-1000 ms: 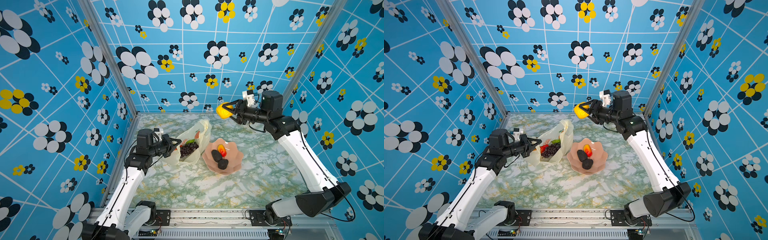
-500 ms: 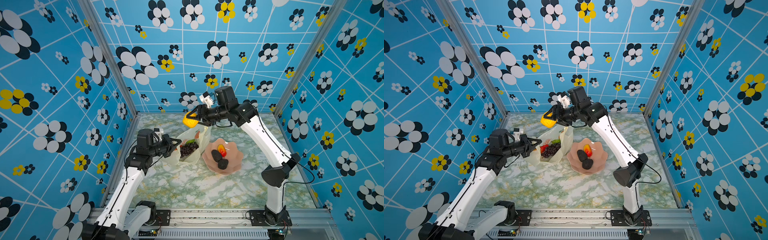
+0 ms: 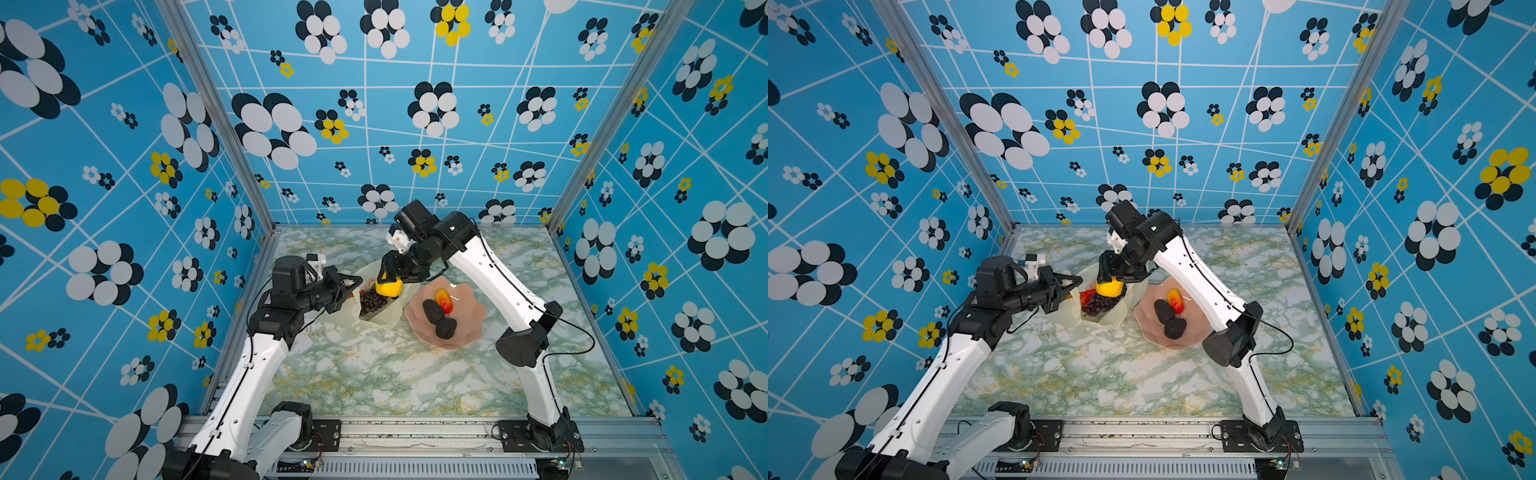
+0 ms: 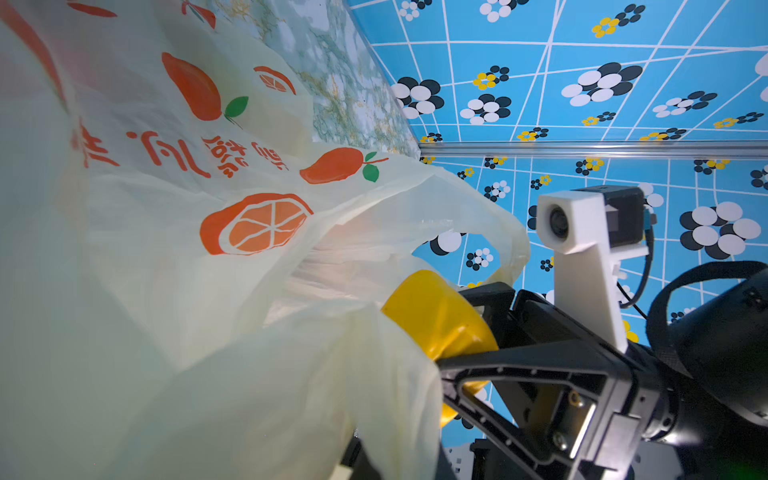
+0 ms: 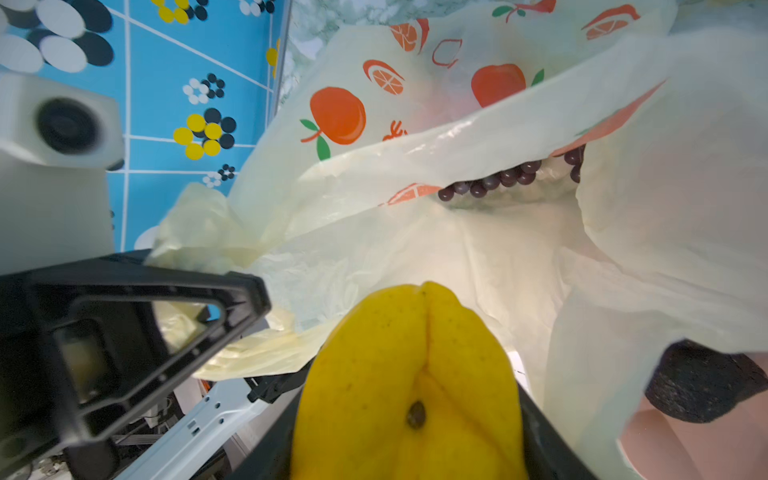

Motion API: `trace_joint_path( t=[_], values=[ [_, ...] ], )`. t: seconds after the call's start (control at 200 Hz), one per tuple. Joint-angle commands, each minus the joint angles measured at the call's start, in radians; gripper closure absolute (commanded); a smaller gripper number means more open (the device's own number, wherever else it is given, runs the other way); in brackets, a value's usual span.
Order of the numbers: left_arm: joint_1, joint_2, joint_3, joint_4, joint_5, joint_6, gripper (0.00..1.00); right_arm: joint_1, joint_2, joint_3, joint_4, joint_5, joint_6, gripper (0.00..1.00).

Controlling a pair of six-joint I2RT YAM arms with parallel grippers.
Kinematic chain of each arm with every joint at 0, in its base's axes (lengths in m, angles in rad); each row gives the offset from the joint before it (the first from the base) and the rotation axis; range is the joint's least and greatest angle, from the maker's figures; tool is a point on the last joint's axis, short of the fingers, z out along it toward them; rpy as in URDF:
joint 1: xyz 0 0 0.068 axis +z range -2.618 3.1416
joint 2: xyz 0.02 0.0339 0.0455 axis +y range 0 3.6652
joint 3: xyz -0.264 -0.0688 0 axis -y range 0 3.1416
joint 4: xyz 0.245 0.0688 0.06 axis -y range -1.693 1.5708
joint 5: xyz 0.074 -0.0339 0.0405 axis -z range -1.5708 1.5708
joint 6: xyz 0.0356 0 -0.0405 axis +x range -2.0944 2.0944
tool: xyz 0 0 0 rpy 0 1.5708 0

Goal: Place the fruits into the plastic bag
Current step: 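Carry the yellow fruit to the bag mouth held by the left gripper, then push the right gripper down into the bag and release the yellow fruit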

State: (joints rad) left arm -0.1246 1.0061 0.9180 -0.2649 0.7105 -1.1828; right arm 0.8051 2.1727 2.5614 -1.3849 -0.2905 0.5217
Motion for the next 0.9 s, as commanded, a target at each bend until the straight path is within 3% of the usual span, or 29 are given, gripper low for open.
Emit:
trace_joint_path(
  t=[0.0, 0.355, 0.895],
  values=[
    [0.008, -0.003, 0.036, 0.006, -0.004, 0.009, 1.0, 0.017, 0.053, 0.024, -0.058, 0.08, -0.045, 0.48],
    [0.008, -0.01, 0.031, 0.016, 0.003, 0.004, 1.0, 0.04, 0.168, 0.022, 0.063, 0.041, 0.066, 0.49],
    [0.013, -0.027, 0.006, 0.021, 0.006, -0.001, 1.0, 0.042, 0.293, 0.02, 0.322, -0.157, 0.268, 0.46]
  ],
)
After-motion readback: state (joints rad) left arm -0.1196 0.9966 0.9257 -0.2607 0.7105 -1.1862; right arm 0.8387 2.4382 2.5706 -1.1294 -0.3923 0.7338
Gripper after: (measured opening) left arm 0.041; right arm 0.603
